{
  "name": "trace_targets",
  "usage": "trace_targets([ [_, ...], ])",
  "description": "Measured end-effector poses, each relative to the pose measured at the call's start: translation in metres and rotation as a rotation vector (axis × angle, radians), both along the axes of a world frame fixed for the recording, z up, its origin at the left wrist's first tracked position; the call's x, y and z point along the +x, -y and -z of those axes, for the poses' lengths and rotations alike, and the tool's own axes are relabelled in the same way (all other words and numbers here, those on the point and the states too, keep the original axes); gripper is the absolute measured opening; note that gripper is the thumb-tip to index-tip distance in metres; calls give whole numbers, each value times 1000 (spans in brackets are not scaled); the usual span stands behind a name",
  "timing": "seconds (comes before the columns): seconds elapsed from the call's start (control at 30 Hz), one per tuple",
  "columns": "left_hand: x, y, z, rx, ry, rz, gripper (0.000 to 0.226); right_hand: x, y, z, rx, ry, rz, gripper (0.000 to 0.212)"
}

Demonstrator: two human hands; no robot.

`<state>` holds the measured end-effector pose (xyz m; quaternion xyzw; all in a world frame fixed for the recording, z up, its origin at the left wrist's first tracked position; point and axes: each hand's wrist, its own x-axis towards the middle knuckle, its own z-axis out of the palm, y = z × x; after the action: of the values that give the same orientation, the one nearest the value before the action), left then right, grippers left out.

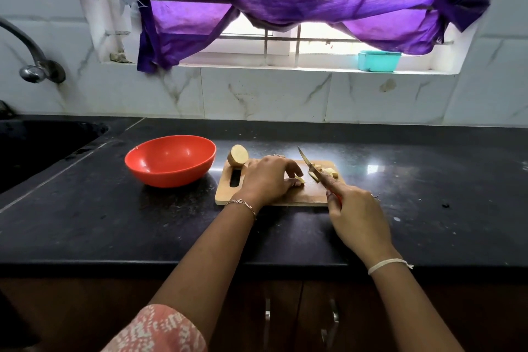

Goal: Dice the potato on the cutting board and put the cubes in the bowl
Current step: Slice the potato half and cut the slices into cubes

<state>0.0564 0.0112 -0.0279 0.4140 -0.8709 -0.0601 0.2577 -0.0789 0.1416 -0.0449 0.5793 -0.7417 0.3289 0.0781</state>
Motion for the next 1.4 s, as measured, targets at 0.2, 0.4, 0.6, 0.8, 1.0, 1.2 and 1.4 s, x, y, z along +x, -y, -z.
trace_targets([
  [0.2, -2, -1, 0, -6, 60, 0, 24, 0, 0, 1, 0, -13, 2, 46],
  [0.4, -9, -3, 2, -115, 73, 14, 24, 0, 0, 1, 1, -17, 12, 47],
  [0.6, -15, -8, 6, -212, 59, -9, 25, 3, -4, -3, 29, -30, 8, 53],
  [0.8, -10, -7, 11, -74, -39, 6, 23, 3, -5, -5, 94, 21, 8, 48],
  [1.0, -10, -5, 13, 14, -146, -1, 21, -6, -1, -4, 151, 122, -24, 43],
  [1.2, -11, -2, 16, 46, -195, 12, 22, -5, -8, -6, 181, 133, -18, 41],
  [1.4, -13, 0, 15, 65, -202, 16, 22, 1, -11, -10, 227, 72, -1, 43],
])
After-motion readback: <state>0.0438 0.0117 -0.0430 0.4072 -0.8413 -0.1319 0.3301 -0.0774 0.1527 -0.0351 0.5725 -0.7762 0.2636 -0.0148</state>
